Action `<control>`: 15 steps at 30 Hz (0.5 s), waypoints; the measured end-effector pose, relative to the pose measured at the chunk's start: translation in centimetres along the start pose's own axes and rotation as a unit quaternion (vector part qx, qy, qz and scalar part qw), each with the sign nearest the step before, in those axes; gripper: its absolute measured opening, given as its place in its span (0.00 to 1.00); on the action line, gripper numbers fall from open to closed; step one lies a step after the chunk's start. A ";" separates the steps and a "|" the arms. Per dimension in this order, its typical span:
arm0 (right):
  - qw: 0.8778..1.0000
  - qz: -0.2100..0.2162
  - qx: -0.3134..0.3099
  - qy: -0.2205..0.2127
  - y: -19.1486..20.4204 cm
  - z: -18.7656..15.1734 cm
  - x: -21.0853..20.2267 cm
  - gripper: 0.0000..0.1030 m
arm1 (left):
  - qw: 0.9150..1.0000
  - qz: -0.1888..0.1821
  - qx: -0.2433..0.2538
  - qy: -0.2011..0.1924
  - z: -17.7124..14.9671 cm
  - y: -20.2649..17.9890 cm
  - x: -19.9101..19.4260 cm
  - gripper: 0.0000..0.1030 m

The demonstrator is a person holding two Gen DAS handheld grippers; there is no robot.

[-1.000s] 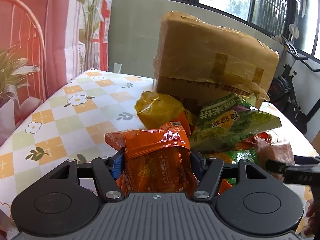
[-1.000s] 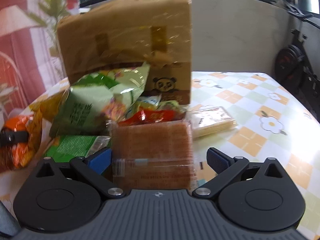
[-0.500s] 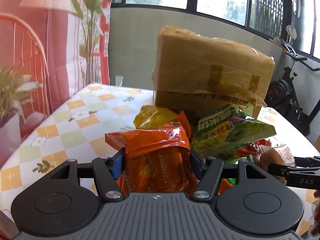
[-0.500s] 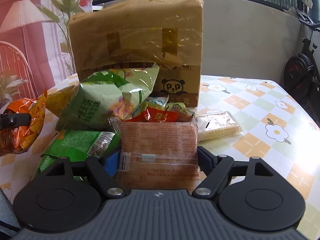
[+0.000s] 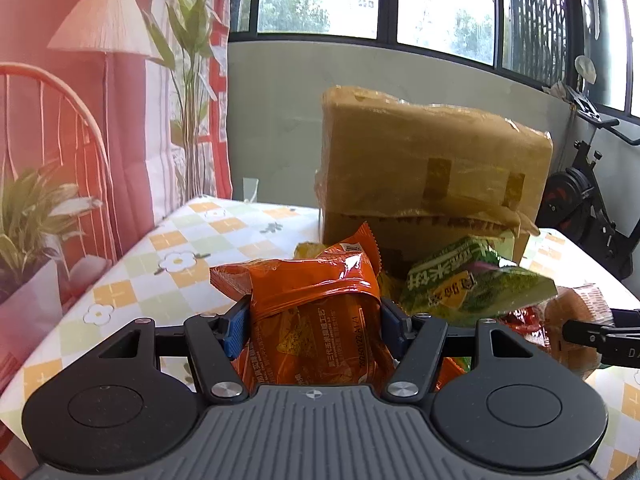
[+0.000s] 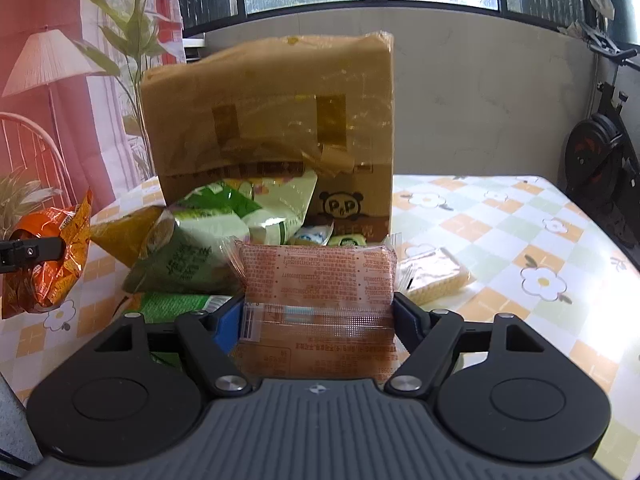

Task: Organize snacks
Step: 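Lift the orange bag with the left gripper and carry it toward the box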

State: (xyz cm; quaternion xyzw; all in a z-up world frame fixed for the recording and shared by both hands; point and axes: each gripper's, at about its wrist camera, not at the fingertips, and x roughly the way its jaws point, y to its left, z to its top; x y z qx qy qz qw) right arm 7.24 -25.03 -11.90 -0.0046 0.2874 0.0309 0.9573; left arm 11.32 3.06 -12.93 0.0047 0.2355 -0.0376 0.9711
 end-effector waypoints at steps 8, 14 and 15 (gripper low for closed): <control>1.000 -0.002 0.005 -0.024 -0.7 1.2 -0.7 0.74 | 1.000 0.005 0.008 -0.017 1.2 -0.2 -0.5 0.65; 0.999 0.000 -0.006 -0.043 -1.0 2.3 -1.4 0.74 | 0.999 0.007 0.013 -0.041 2.7 -0.2 -1.1 0.65; 0.999 0.000 -0.008 -0.047 -1.1 2.6 -1.5 0.74 | 0.999 0.005 0.013 -0.044 3.0 -0.3 -1.1 0.65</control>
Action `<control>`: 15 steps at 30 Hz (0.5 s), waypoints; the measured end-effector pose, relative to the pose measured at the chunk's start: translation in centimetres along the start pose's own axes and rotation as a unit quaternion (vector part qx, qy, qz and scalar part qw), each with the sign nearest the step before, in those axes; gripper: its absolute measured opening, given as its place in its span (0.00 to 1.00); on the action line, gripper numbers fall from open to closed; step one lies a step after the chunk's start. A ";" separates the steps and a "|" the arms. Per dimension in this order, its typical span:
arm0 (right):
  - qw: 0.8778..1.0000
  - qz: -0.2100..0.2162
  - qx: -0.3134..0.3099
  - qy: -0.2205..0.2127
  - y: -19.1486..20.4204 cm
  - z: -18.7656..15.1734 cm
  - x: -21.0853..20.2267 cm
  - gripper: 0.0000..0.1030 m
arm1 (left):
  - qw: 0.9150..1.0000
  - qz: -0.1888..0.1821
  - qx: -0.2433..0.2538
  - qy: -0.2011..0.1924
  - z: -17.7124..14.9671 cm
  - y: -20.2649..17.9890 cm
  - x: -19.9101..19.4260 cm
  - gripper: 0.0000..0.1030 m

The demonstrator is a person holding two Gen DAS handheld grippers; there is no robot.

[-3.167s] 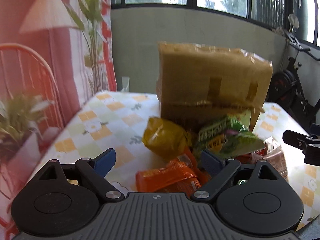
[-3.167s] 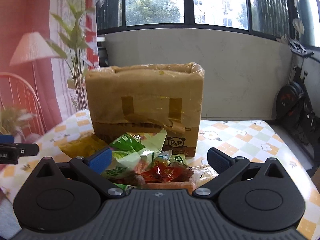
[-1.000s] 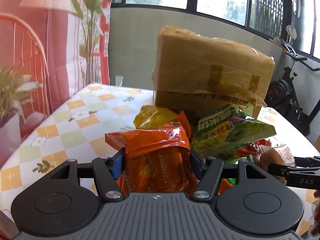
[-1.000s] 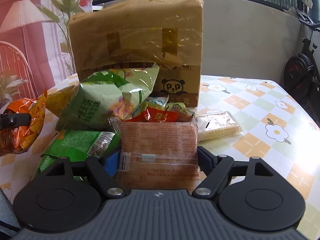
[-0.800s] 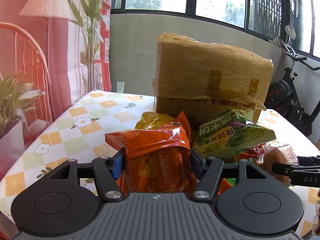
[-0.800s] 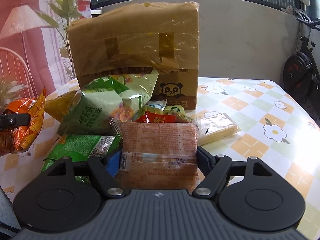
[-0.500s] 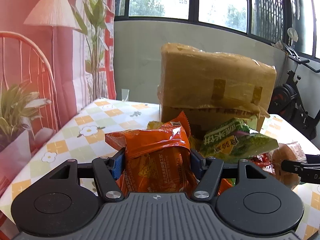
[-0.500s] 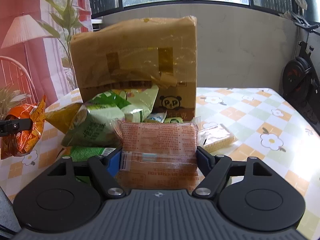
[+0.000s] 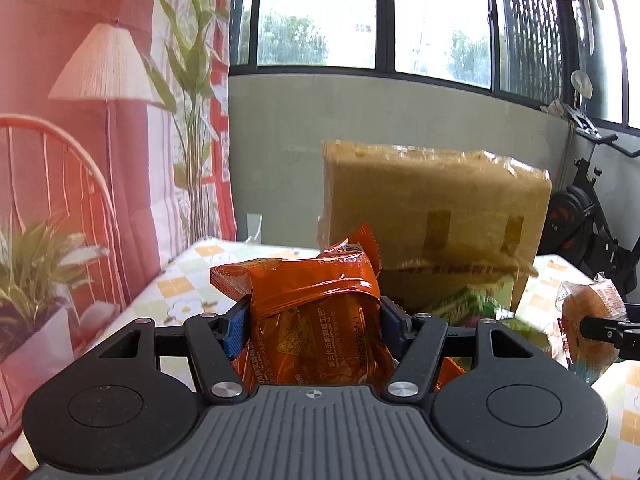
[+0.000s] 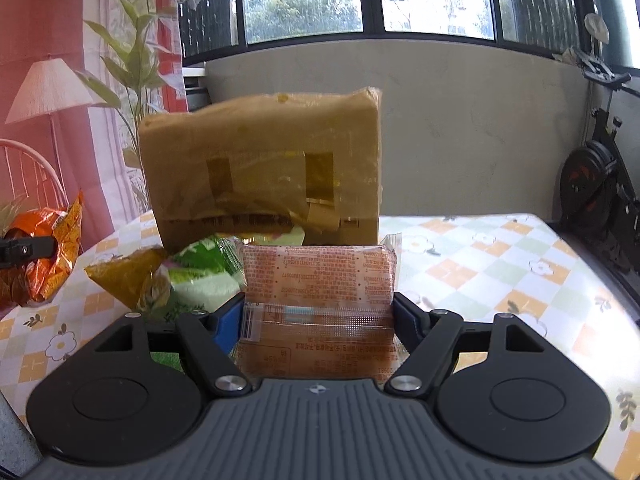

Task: Organize snacks
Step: 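Lift the orange bag with the left gripper and carry it toward the box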

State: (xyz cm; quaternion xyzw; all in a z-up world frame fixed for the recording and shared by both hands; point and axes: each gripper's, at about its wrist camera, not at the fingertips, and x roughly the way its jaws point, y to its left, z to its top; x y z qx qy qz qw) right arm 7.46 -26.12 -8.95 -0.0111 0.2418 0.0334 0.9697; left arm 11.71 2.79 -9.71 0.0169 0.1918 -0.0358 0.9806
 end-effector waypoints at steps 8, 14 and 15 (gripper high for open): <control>0.999 0.011 0.003 -0.037 -1.3 3.4 -0.5 0.74 | 0.999 -0.010 0.021 -0.039 3.7 -1.0 0.0 0.65; 0.997 0.027 -0.007 -0.068 -2.3 7.2 -0.2 0.74 | 0.997 -0.029 0.032 -0.062 7.0 -2.2 1.3 0.65; 0.997 0.030 -0.010 -0.072 -2.3 7.8 0.1 0.74 | 0.997 -0.031 0.037 -0.064 7.5 -2.4 1.7 0.65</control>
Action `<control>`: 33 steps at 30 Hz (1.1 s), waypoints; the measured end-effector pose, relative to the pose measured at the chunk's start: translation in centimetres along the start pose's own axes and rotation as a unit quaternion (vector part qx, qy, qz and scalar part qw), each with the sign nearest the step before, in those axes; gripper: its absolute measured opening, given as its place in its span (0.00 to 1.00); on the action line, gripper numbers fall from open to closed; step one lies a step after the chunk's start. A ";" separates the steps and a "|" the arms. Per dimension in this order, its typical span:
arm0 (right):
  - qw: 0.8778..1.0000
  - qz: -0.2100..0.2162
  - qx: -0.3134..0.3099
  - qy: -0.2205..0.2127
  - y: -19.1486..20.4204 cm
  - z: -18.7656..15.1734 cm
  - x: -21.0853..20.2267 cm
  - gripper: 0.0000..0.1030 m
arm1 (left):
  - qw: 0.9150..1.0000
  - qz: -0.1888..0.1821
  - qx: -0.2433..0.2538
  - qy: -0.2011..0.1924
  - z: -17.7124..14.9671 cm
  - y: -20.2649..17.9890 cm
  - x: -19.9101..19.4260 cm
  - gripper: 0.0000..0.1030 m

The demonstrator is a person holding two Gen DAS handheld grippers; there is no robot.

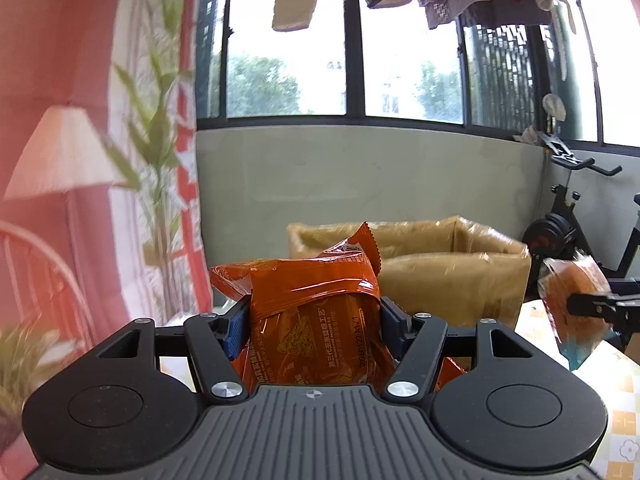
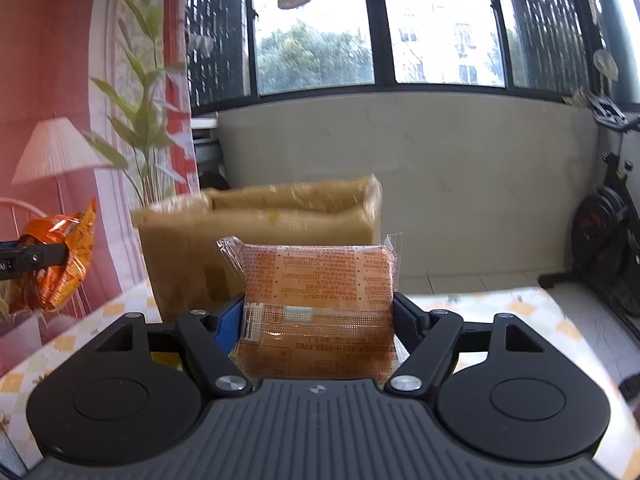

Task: Organize snacks
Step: 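Lift the orange bag with the left gripper and carry it toward the box, then open the left gripper over the box to drop the orange bag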

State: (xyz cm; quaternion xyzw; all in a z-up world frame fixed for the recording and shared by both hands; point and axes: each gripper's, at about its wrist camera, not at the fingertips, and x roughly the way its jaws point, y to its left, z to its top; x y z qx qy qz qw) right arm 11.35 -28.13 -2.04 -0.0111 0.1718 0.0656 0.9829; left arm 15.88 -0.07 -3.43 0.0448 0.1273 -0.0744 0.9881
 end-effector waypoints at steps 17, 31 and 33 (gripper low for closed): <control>0.996 0.025 -0.048 -0.066 0.2 9.7 8.9 0.74 | 0.999 0.004 0.033 0.004 9.6 -5.0 9.8 0.65; 1.000 0.030 0.004 0.000 -0.3 9.5 17.1 0.74 | 0.995 0.032 0.063 0.066 9.8 -6.9 18.4 0.69; 1.000 0.022 0.002 0.017 -0.2 9.3 17.7 0.75 | 0.995 0.012 0.046 0.082 9.5 -6.3 18.9 0.74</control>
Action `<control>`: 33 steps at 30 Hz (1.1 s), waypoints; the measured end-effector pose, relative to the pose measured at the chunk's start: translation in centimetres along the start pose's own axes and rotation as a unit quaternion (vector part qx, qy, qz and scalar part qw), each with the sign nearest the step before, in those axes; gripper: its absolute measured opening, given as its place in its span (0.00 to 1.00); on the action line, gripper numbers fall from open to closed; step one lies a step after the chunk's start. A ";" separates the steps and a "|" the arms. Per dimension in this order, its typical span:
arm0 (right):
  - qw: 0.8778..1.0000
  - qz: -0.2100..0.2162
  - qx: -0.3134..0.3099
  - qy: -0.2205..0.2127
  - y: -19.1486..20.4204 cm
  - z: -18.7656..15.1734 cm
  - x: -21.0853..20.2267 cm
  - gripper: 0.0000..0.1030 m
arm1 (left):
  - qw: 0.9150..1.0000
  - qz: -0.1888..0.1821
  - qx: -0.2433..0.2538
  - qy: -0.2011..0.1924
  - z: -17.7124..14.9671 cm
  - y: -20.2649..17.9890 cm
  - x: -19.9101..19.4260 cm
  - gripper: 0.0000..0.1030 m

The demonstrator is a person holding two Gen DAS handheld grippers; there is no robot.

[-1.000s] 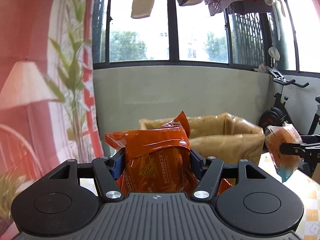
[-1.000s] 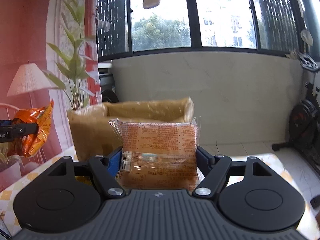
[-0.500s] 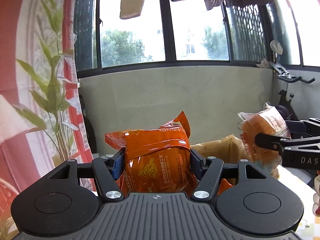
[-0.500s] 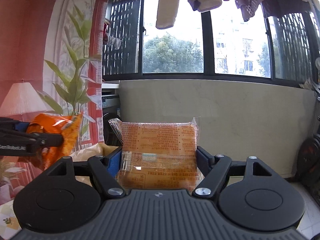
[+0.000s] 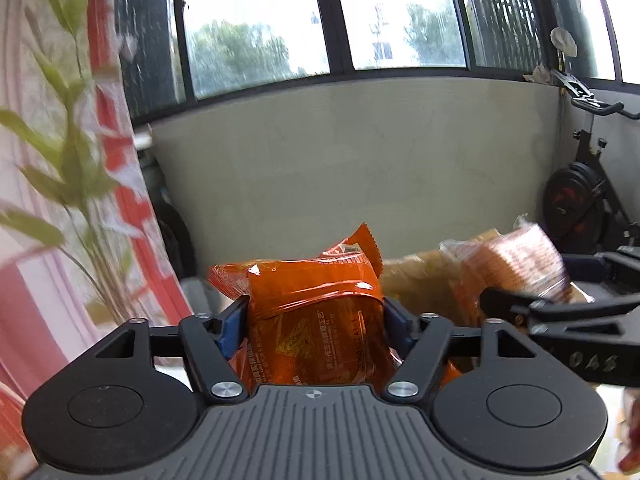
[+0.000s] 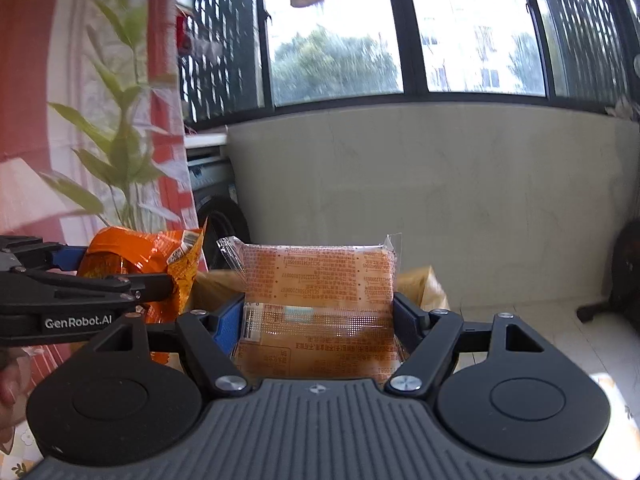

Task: Organize snacks
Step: 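Open the left gripper over the box to drop the orange bag, then move both tools back from the box toward the snack pile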

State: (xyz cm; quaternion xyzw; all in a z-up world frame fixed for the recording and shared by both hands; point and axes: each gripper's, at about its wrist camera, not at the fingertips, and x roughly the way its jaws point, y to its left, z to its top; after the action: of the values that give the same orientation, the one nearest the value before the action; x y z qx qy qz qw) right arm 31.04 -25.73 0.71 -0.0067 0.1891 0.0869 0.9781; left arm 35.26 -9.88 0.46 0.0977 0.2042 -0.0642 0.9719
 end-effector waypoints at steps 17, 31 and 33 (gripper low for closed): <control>0.999 -0.009 -0.018 0.028 0.6 -0.4 -5.3 0.88 | 0.998 -0.035 -0.037 -0.020 -1.2 3.1 -5.2 0.82; 0.998 0.007 0.038 0.039 1.2 -3.7 -10.6 0.93 | 0.998 -0.028 -0.050 -0.033 -4.8 5.7 -11.9 0.85; 0.999 0.005 0.039 0.036 1.4 -4.3 -11.4 0.93 | 0.998 -0.026 -0.053 -0.025 -5.7 6.1 -12.4 0.85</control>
State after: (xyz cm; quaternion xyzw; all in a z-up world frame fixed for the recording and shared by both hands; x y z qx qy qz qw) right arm 18.84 -26.41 0.97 0.0292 0.2278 0.0836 0.9697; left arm 22.81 -1.64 1.43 0.0390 0.1855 -0.0813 0.9785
